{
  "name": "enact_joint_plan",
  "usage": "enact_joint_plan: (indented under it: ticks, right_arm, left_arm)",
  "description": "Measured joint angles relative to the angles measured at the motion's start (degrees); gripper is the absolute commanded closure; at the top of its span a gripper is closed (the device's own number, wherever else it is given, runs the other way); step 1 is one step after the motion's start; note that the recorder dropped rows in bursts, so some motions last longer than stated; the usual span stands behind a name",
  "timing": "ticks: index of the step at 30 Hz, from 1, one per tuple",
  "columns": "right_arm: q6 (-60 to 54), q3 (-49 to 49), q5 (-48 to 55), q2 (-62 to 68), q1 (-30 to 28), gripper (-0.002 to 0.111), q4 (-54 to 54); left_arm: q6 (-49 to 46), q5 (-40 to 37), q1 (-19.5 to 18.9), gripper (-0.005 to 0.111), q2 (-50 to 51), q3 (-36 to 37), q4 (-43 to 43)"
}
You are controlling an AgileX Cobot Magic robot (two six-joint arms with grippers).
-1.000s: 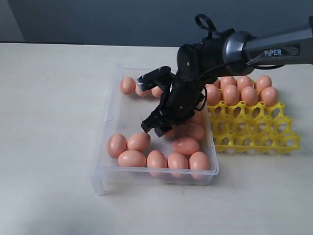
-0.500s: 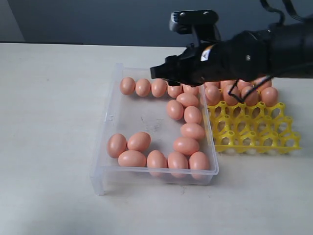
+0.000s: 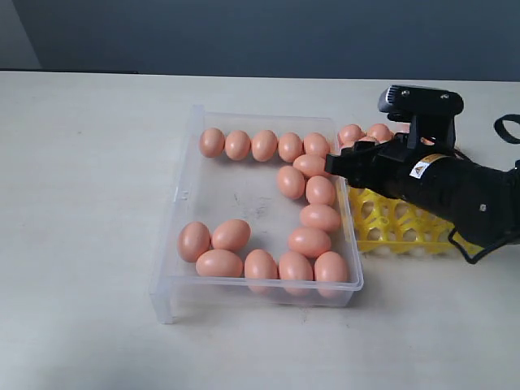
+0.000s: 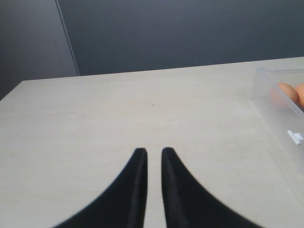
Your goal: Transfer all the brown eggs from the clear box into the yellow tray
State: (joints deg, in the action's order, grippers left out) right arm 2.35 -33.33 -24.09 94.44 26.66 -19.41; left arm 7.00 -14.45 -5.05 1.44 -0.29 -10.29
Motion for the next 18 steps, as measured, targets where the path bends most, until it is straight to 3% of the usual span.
enact_joint_plan:
  ticks: [8, 12, 18]
  right_arm:
    - [-4.7, 0.1, -1.1, 4.8, 0.0, 0.104, -5.0]
    - [-4.8, 0.1, -3.3, 5.2, 0.0, 0.073, -5.1]
    - [-4.9, 0.1, -3.5, 5.2, 0.0, 0.056, -4.4]
  left_arm:
    - [0.0, 0.0, 0.0, 0.095, 0.0, 0.0, 0.0]
    - [0.0, 0.0, 0.0, 0.095, 0.0, 0.0, 0.0]
    - [0.0, 0.0, 0.0, 0.095, 0.0, 0.0, 0.0]
